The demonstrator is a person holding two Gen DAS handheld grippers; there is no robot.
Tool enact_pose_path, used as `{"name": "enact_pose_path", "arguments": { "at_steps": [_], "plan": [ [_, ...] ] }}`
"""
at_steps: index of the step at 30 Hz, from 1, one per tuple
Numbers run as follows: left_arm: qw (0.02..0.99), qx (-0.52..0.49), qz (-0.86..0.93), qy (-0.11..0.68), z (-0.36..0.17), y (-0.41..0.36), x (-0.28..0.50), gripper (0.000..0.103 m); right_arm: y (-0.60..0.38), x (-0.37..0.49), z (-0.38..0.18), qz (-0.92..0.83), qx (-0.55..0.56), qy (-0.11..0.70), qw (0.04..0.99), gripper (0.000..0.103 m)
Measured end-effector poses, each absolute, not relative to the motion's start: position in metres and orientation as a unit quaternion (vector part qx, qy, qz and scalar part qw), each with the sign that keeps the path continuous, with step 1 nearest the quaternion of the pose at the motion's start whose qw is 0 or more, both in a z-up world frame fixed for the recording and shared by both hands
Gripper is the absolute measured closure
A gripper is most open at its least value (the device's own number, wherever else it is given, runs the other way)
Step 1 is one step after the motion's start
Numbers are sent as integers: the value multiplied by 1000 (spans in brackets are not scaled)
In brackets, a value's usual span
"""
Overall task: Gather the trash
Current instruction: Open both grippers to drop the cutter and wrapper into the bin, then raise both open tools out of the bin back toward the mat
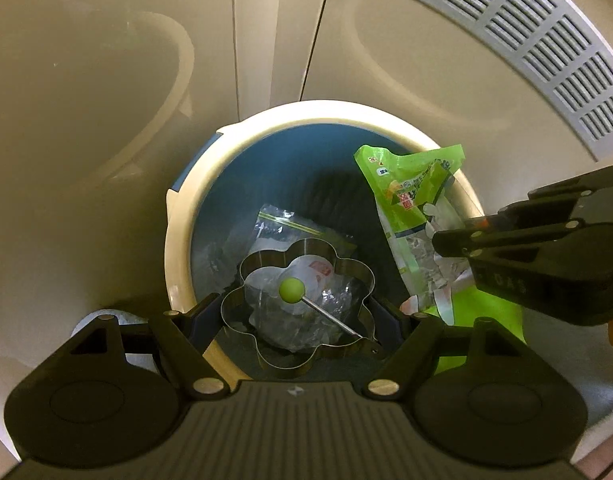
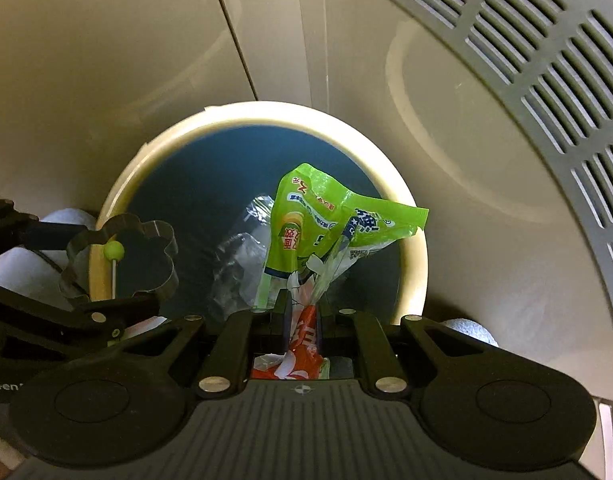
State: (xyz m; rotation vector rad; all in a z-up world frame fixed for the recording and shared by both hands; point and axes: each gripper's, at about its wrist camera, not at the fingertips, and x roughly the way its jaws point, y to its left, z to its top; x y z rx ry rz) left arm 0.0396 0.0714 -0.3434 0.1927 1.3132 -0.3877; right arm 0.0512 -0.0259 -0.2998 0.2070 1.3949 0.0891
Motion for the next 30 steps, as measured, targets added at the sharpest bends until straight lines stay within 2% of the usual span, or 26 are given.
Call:
{"name": "enact_pose_path", "arguments": {
  "at_steps": [7, 9, 11, 13, 19, 22, 30],
  "plan": [
    [753, 108, -171, 627, -352, 64, 45, 20, -28, 62, -313, 36, 112, 656, 745, 86],
    [743, 115, -172, 636, -354, 60, 48, 17, -33, 63, -315, 35, 130, 660, 739, 77],
    [737, 120, -174, 642, -356, 58, 49, 4, -36, 63, -315, 29, 145, 662, 735, 48],
    [736, 120, -176, 642, -354, 58, 47, 2, -38, 64, -315, 26, 151, 659, 737, 39],
    [744, 120, -177, 633, -341, 63, 42, 2, -46, 57, -301, 20, 160, 651, 741, 36],
    [754, 108, -181, 622, -326, 69, 37, 1, -47, 50, -288, 20, 159, 642, 750, 30],
    [795, 83, -185, 572, -271, 83, 7, 1, -49, 23, -225, 31, 147, 586, 796, 22]
  ]
}}
